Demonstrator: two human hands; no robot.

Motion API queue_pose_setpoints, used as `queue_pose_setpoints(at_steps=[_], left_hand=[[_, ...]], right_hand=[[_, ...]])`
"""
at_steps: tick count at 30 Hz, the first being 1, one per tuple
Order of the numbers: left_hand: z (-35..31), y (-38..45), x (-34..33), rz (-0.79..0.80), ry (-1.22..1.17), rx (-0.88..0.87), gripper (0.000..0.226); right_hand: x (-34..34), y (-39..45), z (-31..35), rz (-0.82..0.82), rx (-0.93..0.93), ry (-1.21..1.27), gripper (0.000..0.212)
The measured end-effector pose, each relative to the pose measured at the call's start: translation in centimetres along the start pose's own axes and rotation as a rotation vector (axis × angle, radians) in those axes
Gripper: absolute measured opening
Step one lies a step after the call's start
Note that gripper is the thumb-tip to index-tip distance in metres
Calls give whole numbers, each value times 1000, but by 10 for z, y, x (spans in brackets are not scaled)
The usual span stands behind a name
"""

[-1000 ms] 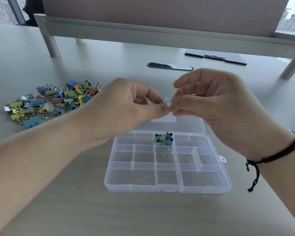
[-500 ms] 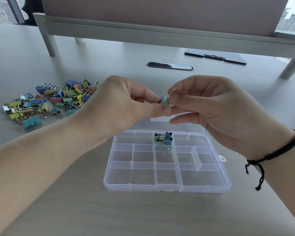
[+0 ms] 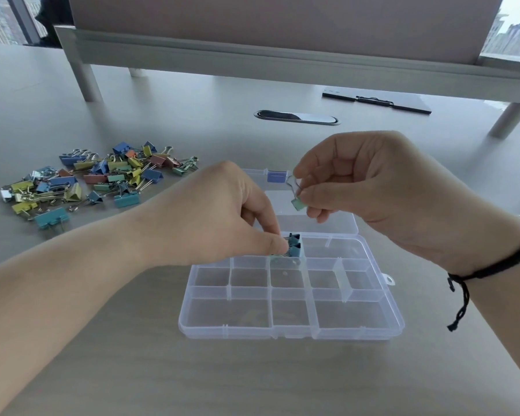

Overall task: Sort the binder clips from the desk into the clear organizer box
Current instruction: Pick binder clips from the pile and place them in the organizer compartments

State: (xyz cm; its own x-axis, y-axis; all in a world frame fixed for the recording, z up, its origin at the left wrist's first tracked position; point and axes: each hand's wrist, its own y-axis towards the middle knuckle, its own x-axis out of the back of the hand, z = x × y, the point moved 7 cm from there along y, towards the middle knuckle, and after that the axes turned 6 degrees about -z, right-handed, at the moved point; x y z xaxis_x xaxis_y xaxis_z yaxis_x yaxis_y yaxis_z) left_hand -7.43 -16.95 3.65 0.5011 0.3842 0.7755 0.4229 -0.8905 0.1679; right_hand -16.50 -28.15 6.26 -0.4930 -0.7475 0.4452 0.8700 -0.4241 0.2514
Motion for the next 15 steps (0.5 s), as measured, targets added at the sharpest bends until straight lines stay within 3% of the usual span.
queue_pose_setpoints(at_steps=[7, 15], left_hand=[[-2, -1, -2, 9, 53, -23, 11], [0, 1, -2, -12, 61, -22, 10]], right_hand=[[-7, -8, 0, 177, -37, -234, 18], [-20, -12, 0, 231, -26, -301, 15]])
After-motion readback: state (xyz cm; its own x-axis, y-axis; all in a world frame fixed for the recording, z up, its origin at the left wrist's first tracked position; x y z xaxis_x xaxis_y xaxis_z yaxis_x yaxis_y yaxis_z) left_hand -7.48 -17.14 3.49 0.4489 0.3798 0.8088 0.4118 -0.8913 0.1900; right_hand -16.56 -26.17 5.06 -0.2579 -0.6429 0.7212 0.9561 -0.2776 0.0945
